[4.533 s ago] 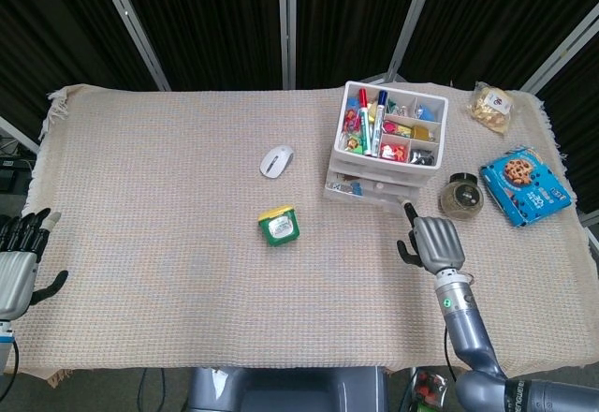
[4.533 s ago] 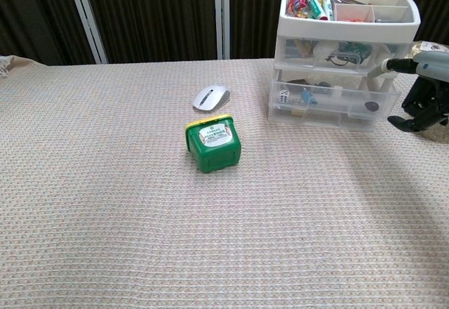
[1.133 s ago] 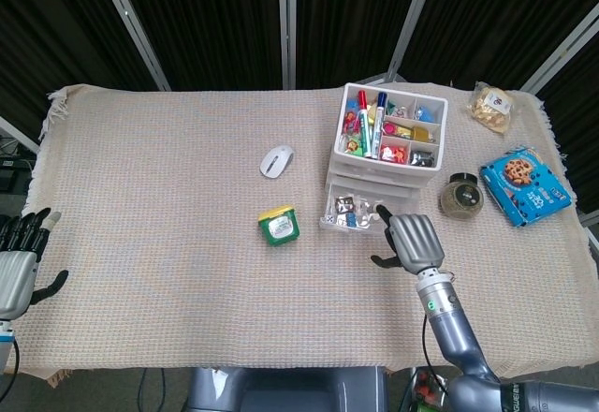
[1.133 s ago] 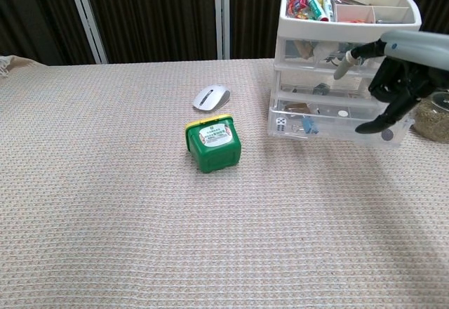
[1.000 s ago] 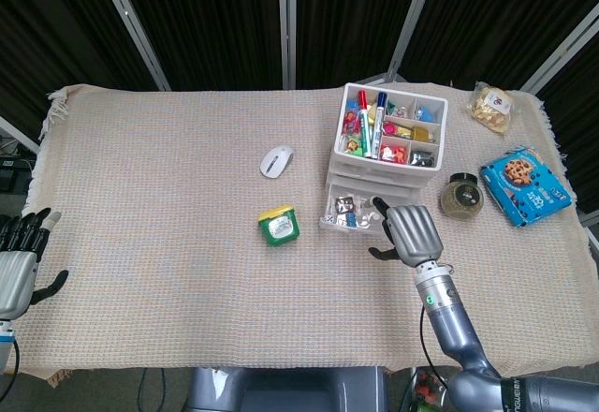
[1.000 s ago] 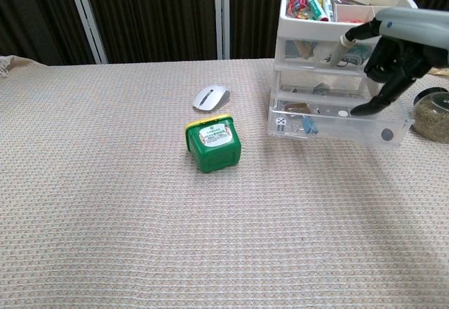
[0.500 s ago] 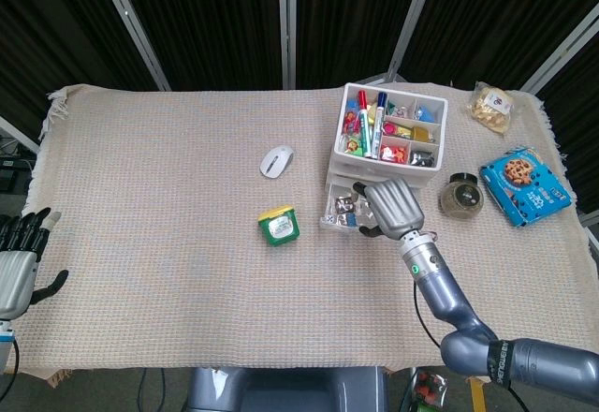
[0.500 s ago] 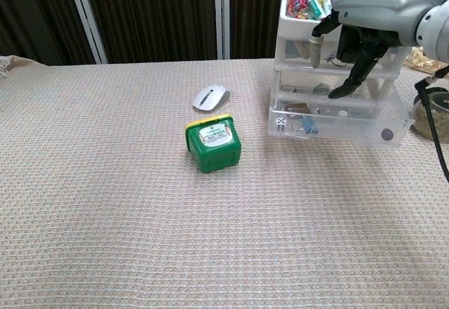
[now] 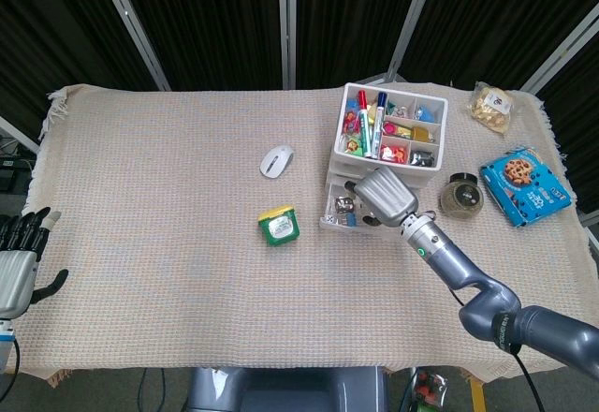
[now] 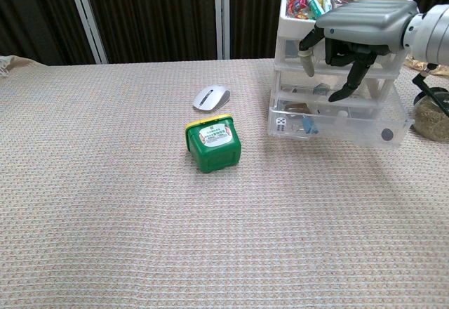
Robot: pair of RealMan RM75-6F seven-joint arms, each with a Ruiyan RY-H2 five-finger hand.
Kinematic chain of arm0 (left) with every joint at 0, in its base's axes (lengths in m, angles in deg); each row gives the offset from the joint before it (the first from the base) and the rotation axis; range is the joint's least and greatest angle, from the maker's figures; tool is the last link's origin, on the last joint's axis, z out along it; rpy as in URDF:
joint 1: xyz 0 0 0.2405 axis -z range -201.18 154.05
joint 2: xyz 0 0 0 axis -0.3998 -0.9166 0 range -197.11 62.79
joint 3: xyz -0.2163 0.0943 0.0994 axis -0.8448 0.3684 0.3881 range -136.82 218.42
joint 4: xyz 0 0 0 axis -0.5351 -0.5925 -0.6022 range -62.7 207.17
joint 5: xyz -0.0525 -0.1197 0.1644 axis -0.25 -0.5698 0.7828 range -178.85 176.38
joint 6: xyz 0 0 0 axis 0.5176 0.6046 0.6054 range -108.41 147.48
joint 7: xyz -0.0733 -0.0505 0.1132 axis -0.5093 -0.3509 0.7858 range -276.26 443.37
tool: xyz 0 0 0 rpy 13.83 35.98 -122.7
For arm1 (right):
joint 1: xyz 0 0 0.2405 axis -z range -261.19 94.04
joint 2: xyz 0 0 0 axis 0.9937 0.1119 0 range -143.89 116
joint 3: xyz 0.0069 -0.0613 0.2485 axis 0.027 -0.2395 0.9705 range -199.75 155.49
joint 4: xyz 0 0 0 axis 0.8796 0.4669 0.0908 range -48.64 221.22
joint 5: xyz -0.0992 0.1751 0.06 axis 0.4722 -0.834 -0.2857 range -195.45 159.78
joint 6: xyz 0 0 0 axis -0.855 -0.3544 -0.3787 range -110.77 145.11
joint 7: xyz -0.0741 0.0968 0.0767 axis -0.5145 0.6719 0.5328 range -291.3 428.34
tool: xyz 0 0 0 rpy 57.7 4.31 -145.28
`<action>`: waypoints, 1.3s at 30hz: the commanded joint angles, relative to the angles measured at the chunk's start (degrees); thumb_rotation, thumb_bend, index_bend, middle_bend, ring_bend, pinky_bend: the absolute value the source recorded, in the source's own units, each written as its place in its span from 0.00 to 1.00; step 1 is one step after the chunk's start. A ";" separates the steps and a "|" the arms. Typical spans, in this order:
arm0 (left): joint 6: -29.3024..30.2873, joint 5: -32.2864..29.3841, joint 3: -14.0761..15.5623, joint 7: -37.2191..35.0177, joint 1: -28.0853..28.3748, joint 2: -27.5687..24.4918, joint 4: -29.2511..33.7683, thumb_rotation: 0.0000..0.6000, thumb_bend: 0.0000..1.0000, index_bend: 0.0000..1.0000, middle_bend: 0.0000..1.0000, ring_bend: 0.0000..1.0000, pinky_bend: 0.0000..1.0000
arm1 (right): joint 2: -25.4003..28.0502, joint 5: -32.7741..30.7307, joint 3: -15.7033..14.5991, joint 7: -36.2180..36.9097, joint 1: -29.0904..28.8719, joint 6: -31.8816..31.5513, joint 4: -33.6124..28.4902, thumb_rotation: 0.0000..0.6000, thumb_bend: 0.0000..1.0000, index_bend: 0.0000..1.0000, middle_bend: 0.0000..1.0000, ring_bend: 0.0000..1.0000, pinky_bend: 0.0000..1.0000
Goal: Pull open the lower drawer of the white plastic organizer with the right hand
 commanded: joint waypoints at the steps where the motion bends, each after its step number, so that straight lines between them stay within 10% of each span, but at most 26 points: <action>1: 0.00 -0.02 -0.01 0.03 0.00 0.01 0.02 1.00 0.32 0.06 0.00 0.00 0.00 | -1.54 3.90 -2.30 4.55 -1.14 -0.41 3.06 1.00 0.00 0.53 0.99 1.00 0.67; 39: -0.10 -0.24 -0.08 0.07 0.05 -0.03 0.19 1.00 0.32 0.06 0.00 0.00 0.00 | -3.80 12.37 -8.00 6.98 -5.23 -2.23 14.88 1.00 0.00 0.55 0.99 1.00 0.67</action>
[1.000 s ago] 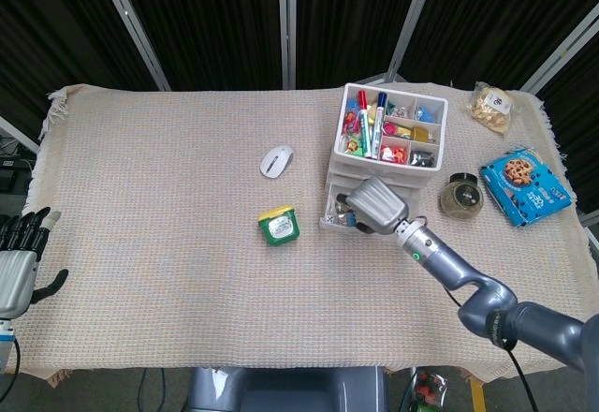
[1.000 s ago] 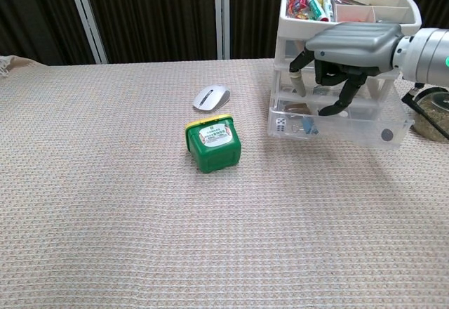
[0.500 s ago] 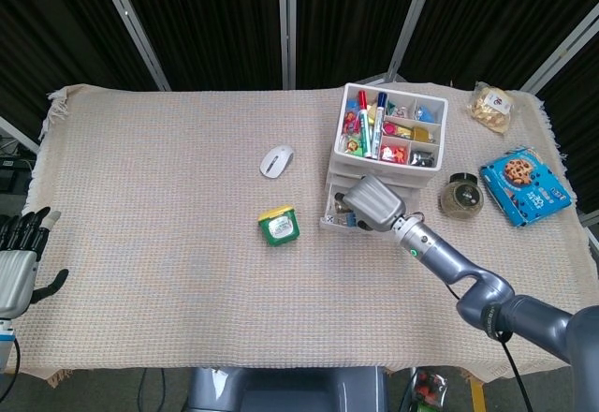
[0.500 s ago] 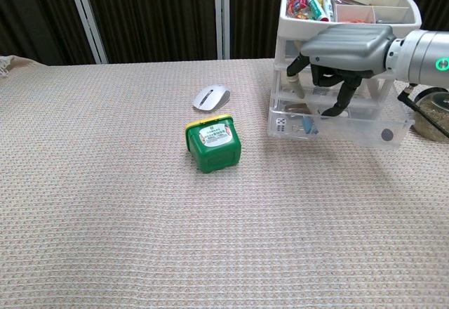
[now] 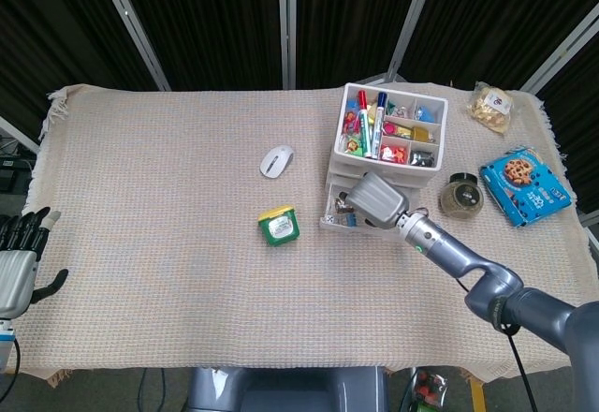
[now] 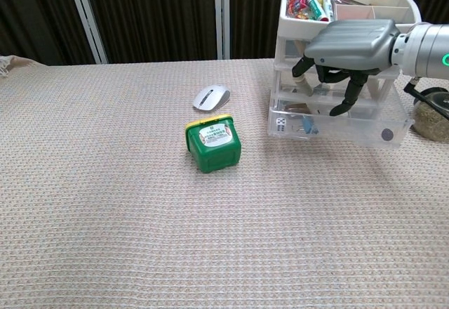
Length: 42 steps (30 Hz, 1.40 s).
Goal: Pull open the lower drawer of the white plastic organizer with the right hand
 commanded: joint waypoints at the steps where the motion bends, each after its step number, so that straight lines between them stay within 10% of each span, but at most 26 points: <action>1: -0.01 0.00 0.00 -0.05 0.01 -0.01 0.01 1.00 0.32 0.06 0.00 0.00 0.00 | 0.10 0.21 -0.24 0.00 -0.25 0.06 0.37 1.00 0.00 0.55 0.99 1.00 0.67; 42: -0.02 -0.04 0.00 -0.19 0.00 -0.01 0.04 1.00 0.32 0.07 0.00 0.00 0.00 | 0.85 1.49 -3.91 -1.22 0.05 0.99 1.49 1.00 0.00 0.49 0.99 1.00 0.67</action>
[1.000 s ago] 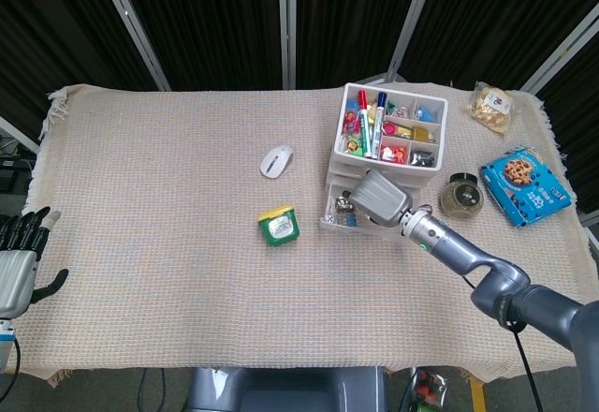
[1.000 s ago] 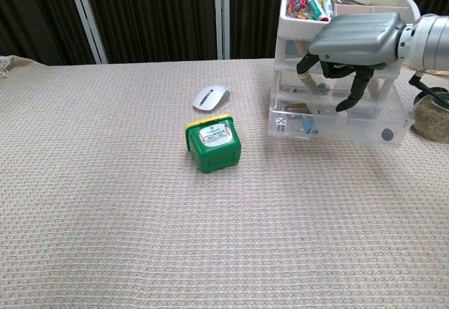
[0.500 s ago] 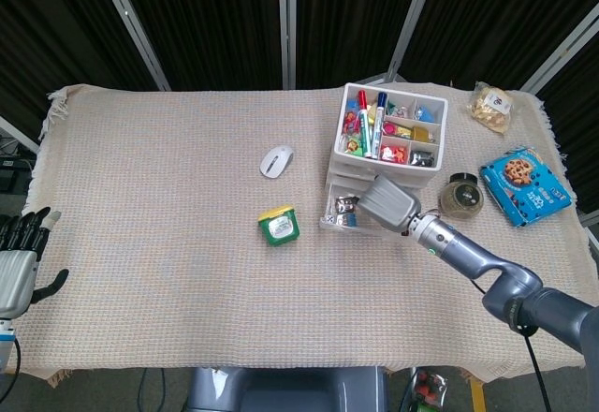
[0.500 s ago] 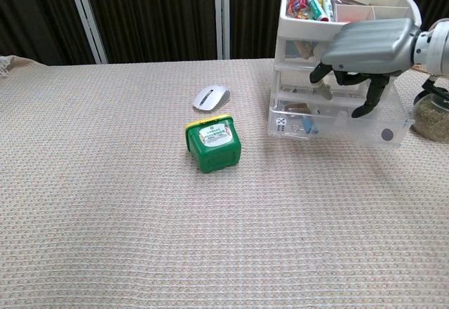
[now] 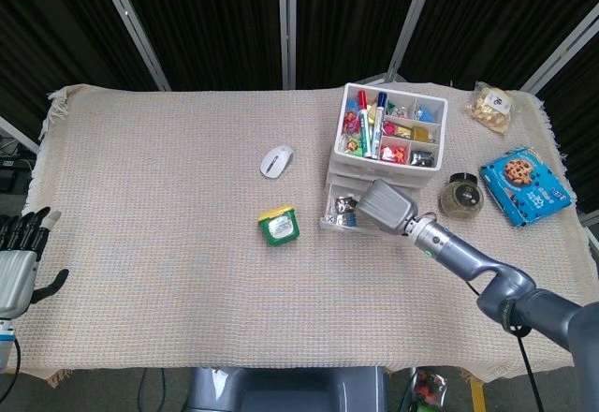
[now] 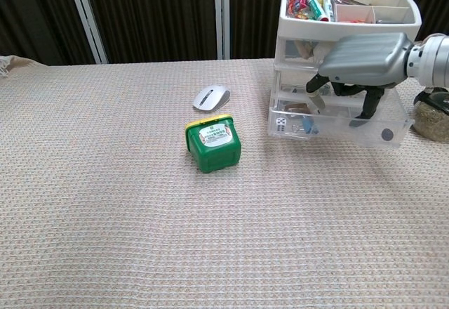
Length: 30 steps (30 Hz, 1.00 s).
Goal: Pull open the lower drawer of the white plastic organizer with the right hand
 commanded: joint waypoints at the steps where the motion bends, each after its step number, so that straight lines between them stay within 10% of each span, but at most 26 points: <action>1: -0.01 0.00 -0.01 -0.04 0.01 0.00 0.00 1.00 0.32 0.07 0.00 0.00 0.00 | -0.43 -0.19 -0.02 0.12 0.00 0.14 0.46 1.00 0.00 0.50 0.99 1.00 0.67; 30: -0.02 0.19 0.05 -0.61 0.01 -0.07 -0.09 1.00 0.31 0.07 0.00 0.00 0.00 | -1.39 -1.02 -0.44 -0.22 -0.06 1.18 0.90 1.00 0.03 0.59 0.99 1.00 0.67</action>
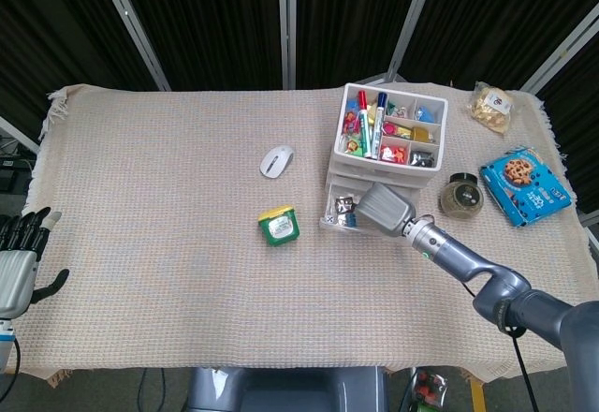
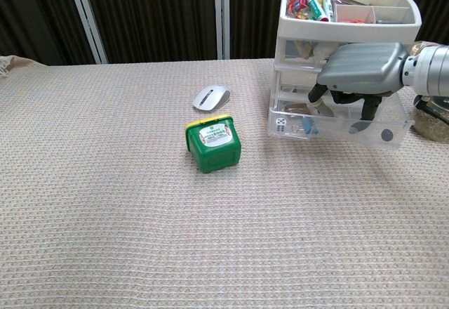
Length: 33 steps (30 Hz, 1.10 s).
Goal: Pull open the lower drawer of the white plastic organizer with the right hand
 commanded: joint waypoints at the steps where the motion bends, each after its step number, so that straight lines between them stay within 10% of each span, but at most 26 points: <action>1: -0.01 0.00 -0.01 0.00 0.01 0.00 0.00 1.00 0.31 0.07 0.00 0.00 0.00 | 0.02 -0.20 0.10 -0.11 -0.01 0.11 -0.02 1.00 0.03 0.58 0.99 1.00 0.67; 33: -0.02 0.06 0.01 -0.18 0.02 -0.01 -0.07 1.00 0.31 0.07 0.00 0.00 0.00 | -0.46 -2.10 1.14 -2.76 0.35 0.61 0.21 1.00 0.19 0.61 1.00 1.00 0.67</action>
